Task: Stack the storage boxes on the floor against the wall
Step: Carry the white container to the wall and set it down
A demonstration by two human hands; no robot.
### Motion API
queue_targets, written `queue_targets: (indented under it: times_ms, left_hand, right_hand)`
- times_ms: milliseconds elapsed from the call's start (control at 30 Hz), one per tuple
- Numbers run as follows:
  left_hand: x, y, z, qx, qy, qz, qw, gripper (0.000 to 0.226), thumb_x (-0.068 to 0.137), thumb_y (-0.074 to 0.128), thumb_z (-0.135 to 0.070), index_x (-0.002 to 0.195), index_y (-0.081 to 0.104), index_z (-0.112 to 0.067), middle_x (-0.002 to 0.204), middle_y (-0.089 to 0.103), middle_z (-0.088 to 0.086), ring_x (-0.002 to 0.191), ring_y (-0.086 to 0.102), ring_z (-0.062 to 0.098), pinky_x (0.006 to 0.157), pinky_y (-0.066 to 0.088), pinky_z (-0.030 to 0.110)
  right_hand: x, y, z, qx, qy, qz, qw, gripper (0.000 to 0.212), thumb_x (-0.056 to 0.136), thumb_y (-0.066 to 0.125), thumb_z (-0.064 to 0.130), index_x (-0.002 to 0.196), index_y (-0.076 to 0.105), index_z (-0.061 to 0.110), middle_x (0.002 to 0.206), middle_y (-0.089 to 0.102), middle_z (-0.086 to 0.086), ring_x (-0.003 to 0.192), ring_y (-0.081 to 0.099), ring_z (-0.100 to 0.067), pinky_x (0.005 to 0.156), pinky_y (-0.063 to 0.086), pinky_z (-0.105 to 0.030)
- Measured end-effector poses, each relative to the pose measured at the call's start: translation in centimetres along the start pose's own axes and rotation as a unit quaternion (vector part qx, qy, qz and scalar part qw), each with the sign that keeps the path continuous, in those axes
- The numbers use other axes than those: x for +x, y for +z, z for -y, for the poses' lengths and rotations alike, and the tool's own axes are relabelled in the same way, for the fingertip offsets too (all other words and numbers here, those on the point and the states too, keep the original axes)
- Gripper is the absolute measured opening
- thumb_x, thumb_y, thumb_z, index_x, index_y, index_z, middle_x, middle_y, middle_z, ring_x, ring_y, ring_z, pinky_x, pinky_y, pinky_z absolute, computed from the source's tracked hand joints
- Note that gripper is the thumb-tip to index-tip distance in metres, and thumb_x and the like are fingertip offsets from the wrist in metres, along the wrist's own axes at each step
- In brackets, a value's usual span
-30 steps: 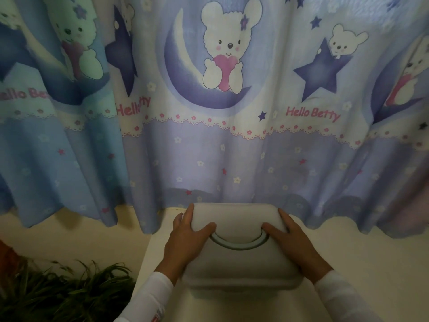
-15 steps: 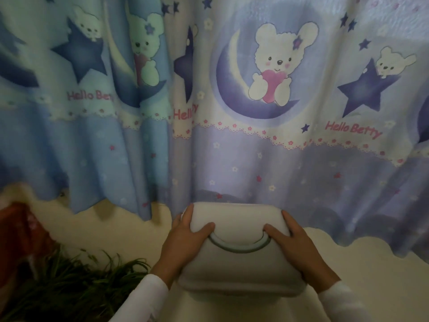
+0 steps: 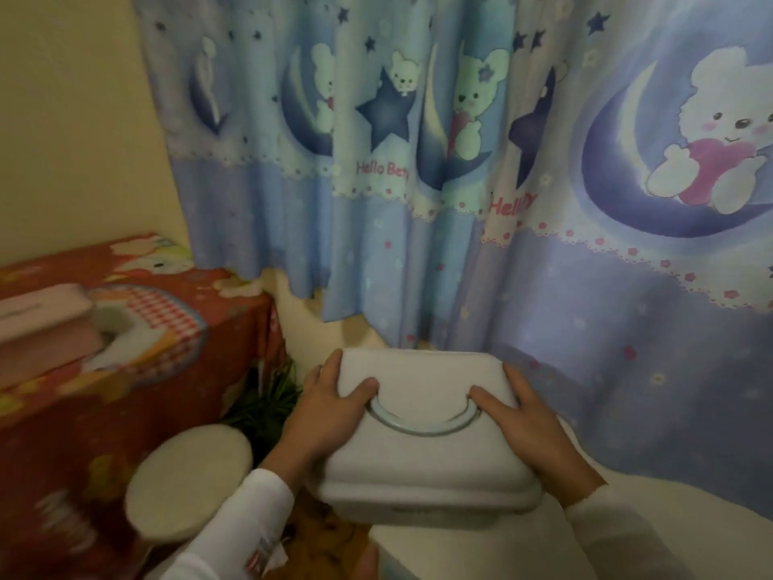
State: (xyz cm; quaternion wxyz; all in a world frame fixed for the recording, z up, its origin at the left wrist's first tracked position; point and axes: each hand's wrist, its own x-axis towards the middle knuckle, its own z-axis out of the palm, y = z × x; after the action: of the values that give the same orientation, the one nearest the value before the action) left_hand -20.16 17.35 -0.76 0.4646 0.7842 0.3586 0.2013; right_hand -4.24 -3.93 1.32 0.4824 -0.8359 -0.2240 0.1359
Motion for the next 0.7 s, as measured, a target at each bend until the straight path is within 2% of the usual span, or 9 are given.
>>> queue_targets:
  times_ms: [133,267,400,533,700]
  left_hand:
    - [-3.6,-3.6,1.9,0.01,-0.035,-0.069,0.997,0.086,0.079,0.057,-0.064,0.15,0.024,-0.031,0.157,0.025,0.002,0.138,0.034,0.024,0.108,0.029,0.037]
    - [-7.4,-7.6,4.0,0.014,-0.077,-0.124,0.989,0.089,0.073,0.053,-0.07,0.15,0.025,-0.033,0.156,0.027,0.0,0.138,0.034,0.022,0.106,0.03,0.039]
    - [-11.1,-12.2,6.0,-0.02,-0.116,-0.186,0.975,0.09,0.067,0.051,-0.07,0.147,0.031,-0.035,0.154,0.034,-0.001,0.135,0.038,0.021,0.11,0.033,0.046]
    - [-14.7,-17.7,8.7,-0.039,-0.137,-0.244,0.959,0.087,0.067,0.053,-0.066,0.146,0.034,-0.035,0.152,0.037,-0.001,0.133,0.041,0.021,0.109,0.034,0.05]
    - [-19.1,-25.6,13.0,-0.078,-0.167,-0.302,0.935,0.082,0.067,0.055,-0.068,0.143,0.032,-0.045,0.149,0.039,-0.007,0.124,0.048,0.021,0.103,0.042,0.051]
  right_hand:
    - [-0.7,3.1,1.6,0.0,-0.03,0.067,0.997,0.082,0.078,0.066,0.059,0.148,0.032,0.035,0.151,0.04,0.0,0.134,0.041,-0.024,0.109,0.033,-0.04]
    - [-2.0,7.1,3.4,0.009,-0.071,0.124,0.99,0.079,0.079,0.067,0.057,0.147,0.033,0.036,0.15,0.04,0.002,0.134,0.041,-0.022,0.104,0.034,-0.034]
    - [-3.9,11.7,5.6,-0.011,-0.09,0.181,0.979,0.083,0.079,0.064,0.061,0.149,0.028,0.034,0.152,0.037,0.0,0.134,0.04,-0.025,0.104,0.034,-0.04]
    - [-6.3,17.2,9.4,-0.013,-0.124,0.235,0.964,0.083,0.078,0.065,0.061,0.148,0.029,0.036,0.151,0.039,0.0,0.132,0.042,-0.024,0.101,0.036,-0.038]
    - [-10.3,25.5,15.3,0.007,-0.176,0.29,0.941,0.073,0.079,0.068,0.055,0.143,0.037,0.038,0.146,0.045,0.002,0.126,0.046,-0.021,0.095,0.037,-0.034]
